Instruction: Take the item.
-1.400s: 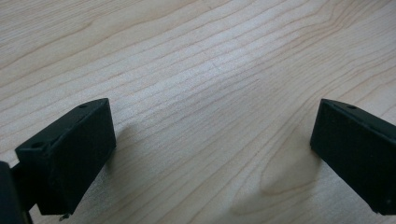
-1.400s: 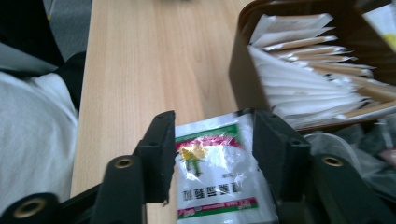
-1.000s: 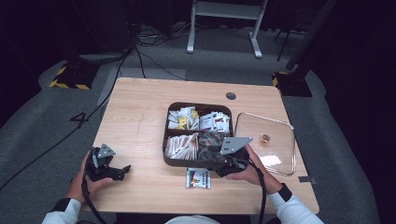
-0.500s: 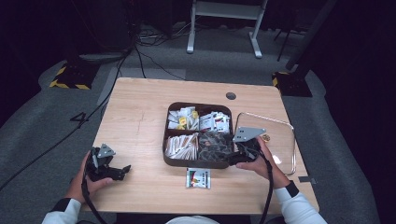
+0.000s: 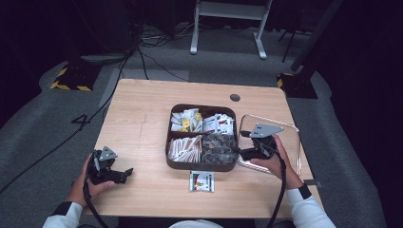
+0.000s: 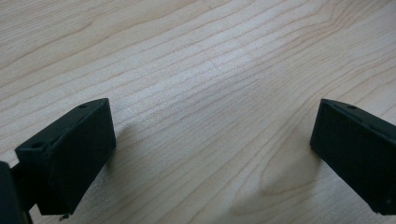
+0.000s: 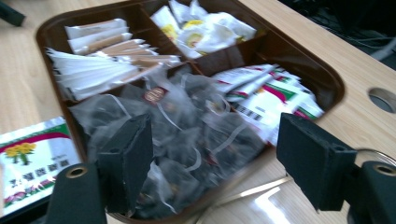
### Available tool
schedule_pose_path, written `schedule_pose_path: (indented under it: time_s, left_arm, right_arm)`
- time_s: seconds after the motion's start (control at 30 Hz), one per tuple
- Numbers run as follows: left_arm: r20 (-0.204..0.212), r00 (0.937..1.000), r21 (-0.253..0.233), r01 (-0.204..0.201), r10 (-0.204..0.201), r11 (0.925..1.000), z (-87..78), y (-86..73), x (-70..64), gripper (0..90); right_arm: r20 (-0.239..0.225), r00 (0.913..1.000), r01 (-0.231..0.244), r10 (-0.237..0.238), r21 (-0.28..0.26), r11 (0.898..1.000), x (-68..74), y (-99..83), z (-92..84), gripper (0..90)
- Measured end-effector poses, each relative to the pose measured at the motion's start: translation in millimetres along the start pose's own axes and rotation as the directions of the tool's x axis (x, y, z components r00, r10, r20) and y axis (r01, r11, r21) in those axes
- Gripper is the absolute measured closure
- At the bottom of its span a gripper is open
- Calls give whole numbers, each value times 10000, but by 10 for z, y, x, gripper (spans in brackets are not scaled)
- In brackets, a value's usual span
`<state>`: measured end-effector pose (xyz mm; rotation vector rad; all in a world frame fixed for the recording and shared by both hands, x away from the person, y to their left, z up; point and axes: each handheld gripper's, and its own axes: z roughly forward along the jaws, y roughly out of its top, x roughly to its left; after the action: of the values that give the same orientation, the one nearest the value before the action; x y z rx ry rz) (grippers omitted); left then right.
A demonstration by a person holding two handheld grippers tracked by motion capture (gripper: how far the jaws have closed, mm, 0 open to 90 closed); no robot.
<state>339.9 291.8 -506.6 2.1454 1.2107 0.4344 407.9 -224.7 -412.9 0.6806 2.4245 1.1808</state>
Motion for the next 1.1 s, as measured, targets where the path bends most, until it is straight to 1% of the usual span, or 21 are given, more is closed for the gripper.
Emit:
schedule_pose_path:
  time_s: [0.03,0.2,0.23,0.43,0.67,0.83,1.1]
  left_arm:
    - [0,10000,-2,1,-1,10000,0,0,0,3]
    - [-1,10000,-1,2,-2,10000,0,0,0,3]
    - [-1,10000,-1,-2,2,10000,0,0,0,3]
    - [-2,10000,-2,-4,4,10000,0,0,0,3]
    - [-2,10000,-2,1,-1,10000,0,0,0,3]
    - [0,10000,-2,2,-2,10000,0,0,0,3]
    - [-3,10000,-2,-3,3,10000,0,0,0,3]
  right_arm:
    - [58,10000,-12,12,15,10000,-21,-9,-10,278]
    - [433,9981,-434,433,20,9991,-176,-88,-71,282]
    - [433,9981,-434,433,20,9991,-176,-88,-71,282]
    - [824,9939,-749,728,221,9969,-311,-172,-102,280]
    - [1260,9860,-1165,1096,490,9920,-470,-289,-130,280]
    - [1639,9780,-1426,1289,745,9870,-582,-384,-148,280]
    - [1846,9674,-1939,1731,1007,9758,-721,-525,-149,280]
